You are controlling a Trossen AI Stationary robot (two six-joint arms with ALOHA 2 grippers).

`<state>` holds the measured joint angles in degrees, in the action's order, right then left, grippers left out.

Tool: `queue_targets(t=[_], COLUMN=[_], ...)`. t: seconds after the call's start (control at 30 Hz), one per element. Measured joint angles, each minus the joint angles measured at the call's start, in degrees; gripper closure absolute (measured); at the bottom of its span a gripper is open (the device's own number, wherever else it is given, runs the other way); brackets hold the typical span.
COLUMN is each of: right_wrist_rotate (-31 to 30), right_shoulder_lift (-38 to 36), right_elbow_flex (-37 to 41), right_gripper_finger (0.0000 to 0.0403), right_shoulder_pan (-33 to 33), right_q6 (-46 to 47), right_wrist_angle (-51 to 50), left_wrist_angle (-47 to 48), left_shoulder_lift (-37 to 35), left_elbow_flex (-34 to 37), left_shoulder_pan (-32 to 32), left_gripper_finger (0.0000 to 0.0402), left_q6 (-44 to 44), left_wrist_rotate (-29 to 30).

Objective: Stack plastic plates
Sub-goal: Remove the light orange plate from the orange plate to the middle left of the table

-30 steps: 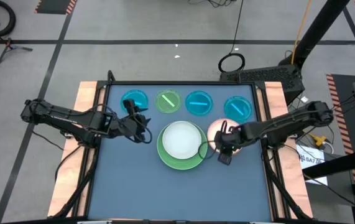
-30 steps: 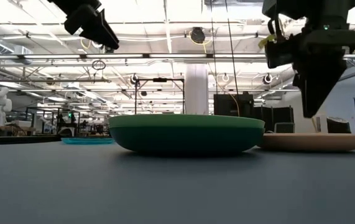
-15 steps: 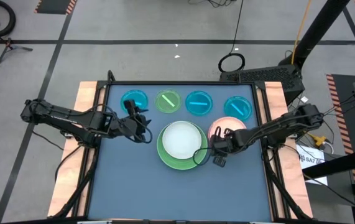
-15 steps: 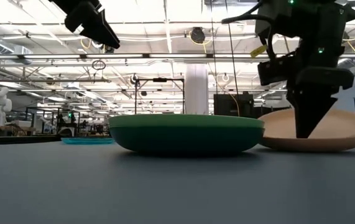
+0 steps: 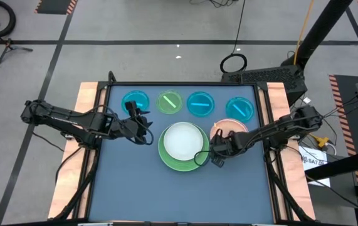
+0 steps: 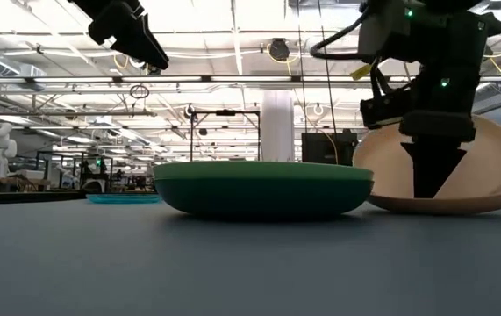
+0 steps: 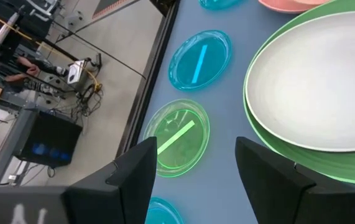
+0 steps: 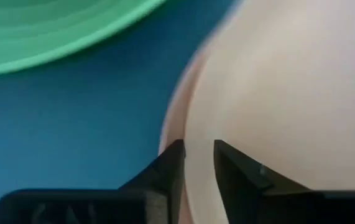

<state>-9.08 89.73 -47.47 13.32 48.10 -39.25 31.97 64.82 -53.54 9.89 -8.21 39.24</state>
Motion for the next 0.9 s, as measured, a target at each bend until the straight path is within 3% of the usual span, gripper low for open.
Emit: queue_targets(t=[0.2, 0.43, 0.9], right_wrist_rotate=[5.1, 4.1, 6.4], right_shoulder_lift=[-1.2, -1.1, -7.2], right_elbow_flex=[-0.1, -2.4, -2.7], right_gripper_finger=[0.0286, 0.0275, 0.0275], right_shoulder_pan=[1.1, 2.9, 3.8], right_q6=[6.7, 11.3, 6.6], right_wrist_angle=[-13.3, -31.6, -28.6], left_wrist_angle=[0.1, 1.1, 1.3], left_shoulder_lift=[0.0, 0.0, 0.0], left_elbow_flex=[0.0, 0.0, 0.0], left_shoulder_pan=[0.2, 0.4, 0.4], left_gripper_finger=[0.0179, 0.0179, 0.0179], left_q6=[0.4, 1.3, 1.4], left_wrist_rotate=[0.0, -0.1, -0.2])
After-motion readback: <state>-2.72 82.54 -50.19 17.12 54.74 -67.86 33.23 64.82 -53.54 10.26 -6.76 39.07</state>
